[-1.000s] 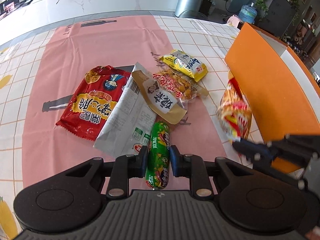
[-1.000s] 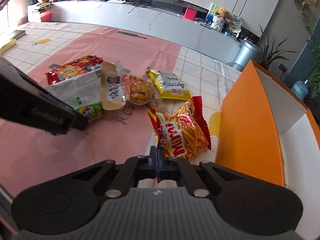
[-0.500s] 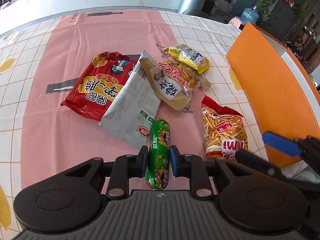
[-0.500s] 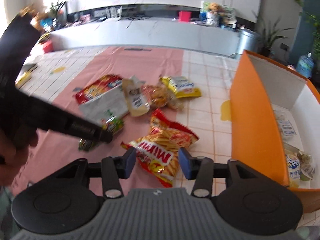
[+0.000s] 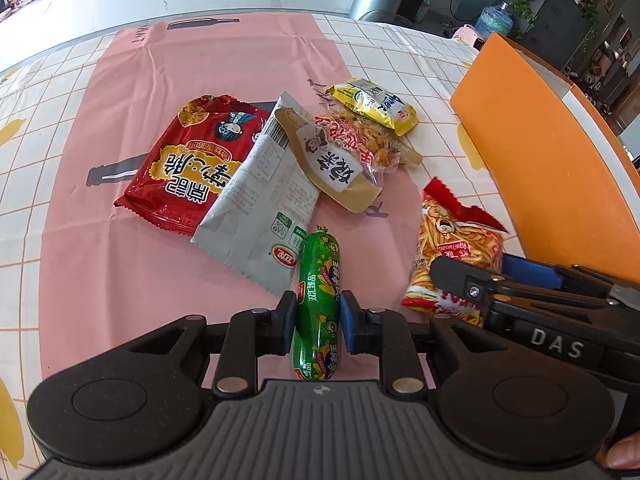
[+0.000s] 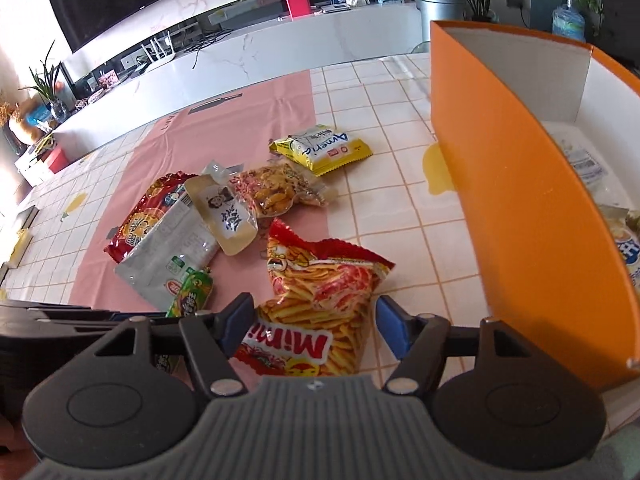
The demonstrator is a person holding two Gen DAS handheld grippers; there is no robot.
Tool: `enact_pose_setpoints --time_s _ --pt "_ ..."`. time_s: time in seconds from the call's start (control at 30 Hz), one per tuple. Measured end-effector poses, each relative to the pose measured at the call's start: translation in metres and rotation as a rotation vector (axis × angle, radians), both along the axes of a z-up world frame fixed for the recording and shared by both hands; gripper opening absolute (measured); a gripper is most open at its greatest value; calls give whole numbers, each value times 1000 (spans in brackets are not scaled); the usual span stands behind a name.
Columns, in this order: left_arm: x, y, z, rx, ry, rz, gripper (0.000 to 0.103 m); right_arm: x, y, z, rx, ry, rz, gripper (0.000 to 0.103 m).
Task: Organize snacks
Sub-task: 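Grasp the green sausage with the left tool while the right tool grasps the red Mimi bag, then carry the sausage and Mimi bag into the orange box and open both tools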
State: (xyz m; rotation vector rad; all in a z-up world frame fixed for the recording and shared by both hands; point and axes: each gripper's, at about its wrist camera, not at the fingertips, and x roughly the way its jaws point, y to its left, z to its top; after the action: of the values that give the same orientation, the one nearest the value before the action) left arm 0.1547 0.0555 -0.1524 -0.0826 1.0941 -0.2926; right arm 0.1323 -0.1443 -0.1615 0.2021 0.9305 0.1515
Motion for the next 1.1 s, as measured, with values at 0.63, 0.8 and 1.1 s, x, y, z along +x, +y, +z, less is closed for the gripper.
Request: enact_pose_setpoints --time_s 0.63,0.8,1.1 --pt "1 -23 -1 104 -40 -33 25 -11 -4 8 -6 -14 59 41" --pt "0 -24 3 101 -23 18 24 -18 -12 24 21 -42 61 40" --pt "-16 -40 56 26 -102 2 24 -32 -45 69 112 -105 70 40"
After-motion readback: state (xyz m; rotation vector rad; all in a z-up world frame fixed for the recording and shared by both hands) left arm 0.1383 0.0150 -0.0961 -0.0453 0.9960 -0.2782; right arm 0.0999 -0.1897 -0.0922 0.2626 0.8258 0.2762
